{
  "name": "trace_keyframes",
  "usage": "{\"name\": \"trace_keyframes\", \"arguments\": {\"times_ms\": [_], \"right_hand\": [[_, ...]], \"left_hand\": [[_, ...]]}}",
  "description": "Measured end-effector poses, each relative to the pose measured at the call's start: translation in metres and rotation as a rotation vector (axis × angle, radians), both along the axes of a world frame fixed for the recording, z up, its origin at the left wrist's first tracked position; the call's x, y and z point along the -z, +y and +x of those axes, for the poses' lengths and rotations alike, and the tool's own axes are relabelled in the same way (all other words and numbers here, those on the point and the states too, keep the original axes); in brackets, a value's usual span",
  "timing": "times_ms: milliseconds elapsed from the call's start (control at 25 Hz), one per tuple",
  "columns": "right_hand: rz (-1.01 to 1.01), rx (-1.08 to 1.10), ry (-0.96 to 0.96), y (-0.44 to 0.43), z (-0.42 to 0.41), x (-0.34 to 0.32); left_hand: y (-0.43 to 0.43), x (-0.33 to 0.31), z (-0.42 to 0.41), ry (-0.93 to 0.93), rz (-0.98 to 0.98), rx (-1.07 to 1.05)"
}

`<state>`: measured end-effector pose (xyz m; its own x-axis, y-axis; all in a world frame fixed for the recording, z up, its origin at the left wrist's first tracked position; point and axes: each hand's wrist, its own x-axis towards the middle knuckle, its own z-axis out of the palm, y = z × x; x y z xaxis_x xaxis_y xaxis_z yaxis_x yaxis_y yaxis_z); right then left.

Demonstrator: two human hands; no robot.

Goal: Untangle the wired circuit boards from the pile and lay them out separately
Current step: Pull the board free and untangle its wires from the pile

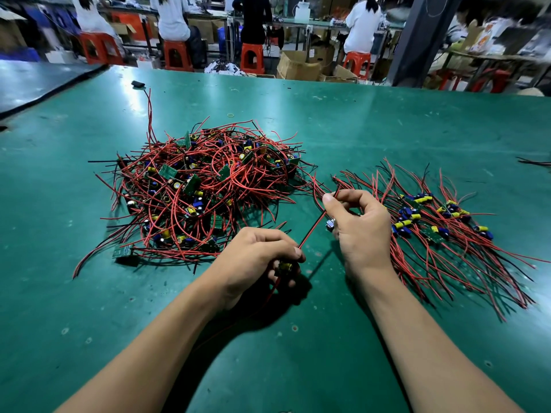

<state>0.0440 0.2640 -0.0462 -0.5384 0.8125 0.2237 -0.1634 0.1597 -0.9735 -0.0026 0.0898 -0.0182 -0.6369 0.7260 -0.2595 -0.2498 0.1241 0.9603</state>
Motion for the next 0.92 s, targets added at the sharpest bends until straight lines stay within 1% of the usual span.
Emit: {"name": "trace_keyframes", "arguments": {"times_ms": [160,200,280,360,440,560,600,640,680,800,920], "right_hand": [[-0.137,-0.049,0.08,0.0,0.0,-0.003],[-0.21,-0.077,0.116,0.0,0.0,-0.004],[-0.416,-0.164,0.167,0.001,0.0,-0.008],[-0.548,-0.252,0.156,0.004,0.004,-0.013],[-0.546,-0.374,0.069,0.007,0.008,-0.016],[-0.452,-0.725,-0.192,0.0,0.013,-0.015],[-0.428,-0.838,-0.26,-0.005,0.015,-0.013],[-0.419,-0.909,-0.289,-0.009,0.015,-0.01],[-0.424,-0.928,-0.284,-0.012,0.015,-0.007],[-0.436,-0.862,-0.208,-0.013,0.013,-0.004],[-0.33,-0.763,-0.179,-0.017,0.009,-0.003]], "left_hand": [[-0.001,0.001,0.0,0.003,0.003,0.0],[-0.001,0.002,0.0,0.002,0.008,-0.003],[-0.001,0.003,0.0,0.008,0.02,-0.01],[-0.001,0.005,0.001,0.019,0.029,-0.021],[0.0,0.006,0.002,0.031,0.037,-0.038],[0.0,0.007,0.001,-0.003,0.075,-0.06],[0.0,0.007,0.0,-0.034,0.097,-0.063],[0.0,0.008,-0.001,-0.067,0.116,-0.062],[0.0,0.009,-0.001,-0.102,0.136,-0.06],[0.0,0.009,-0.003,-0.178,0.195,-0.051],[-0.001,0.008,-0.006,-0.134,0.166,-0.04]]}}
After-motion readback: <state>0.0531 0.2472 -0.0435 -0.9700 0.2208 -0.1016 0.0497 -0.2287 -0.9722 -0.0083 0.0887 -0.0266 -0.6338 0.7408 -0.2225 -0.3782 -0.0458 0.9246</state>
